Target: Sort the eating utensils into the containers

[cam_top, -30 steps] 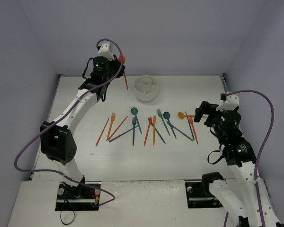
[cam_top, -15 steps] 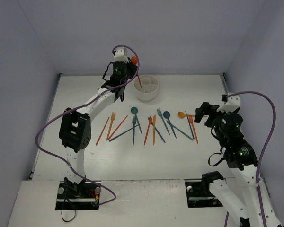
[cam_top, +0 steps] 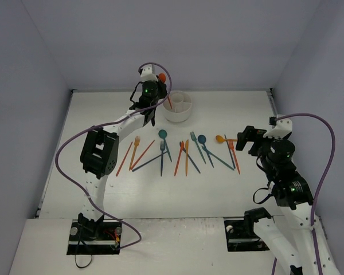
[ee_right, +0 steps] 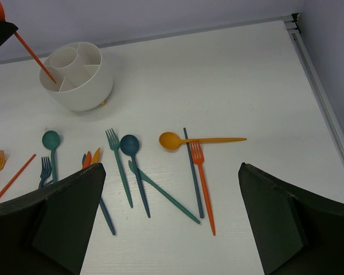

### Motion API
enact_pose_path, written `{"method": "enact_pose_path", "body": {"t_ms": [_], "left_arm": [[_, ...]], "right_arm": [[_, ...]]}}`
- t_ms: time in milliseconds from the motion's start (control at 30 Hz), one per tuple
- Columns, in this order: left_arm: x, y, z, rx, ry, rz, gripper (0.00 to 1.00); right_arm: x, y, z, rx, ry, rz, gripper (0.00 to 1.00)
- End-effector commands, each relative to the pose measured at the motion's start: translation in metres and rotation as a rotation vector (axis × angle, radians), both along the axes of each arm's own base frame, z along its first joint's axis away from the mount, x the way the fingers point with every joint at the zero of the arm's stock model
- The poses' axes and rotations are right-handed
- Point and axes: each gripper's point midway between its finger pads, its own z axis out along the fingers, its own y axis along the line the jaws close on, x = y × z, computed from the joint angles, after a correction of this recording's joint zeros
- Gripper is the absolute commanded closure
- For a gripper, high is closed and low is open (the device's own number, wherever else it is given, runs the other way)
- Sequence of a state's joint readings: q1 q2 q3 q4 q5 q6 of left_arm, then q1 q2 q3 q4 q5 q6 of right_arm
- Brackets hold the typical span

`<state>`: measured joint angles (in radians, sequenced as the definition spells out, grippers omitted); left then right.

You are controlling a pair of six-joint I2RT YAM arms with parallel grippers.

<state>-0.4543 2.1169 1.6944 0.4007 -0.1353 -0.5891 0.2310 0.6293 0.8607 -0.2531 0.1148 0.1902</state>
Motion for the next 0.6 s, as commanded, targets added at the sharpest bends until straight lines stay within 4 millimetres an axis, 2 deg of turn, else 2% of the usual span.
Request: {"method": "enact_pose_path", "body": {"t_ms": [0, 567], "left_arm": [[0.002, -0.006, 0.056, -0.108, -0.145, 0.012, 1.00], [-0.006, -0.015, 0.005, -0.082, -0.053, 0.004, 0.99]], "right_arm": [[0.005, 0.007, 0.011, 0.009, -0.043, 0.030, 0.00], [0.006, 0.010, 0.005, 0.013, -0.027, 0.042, 0.00]]}}
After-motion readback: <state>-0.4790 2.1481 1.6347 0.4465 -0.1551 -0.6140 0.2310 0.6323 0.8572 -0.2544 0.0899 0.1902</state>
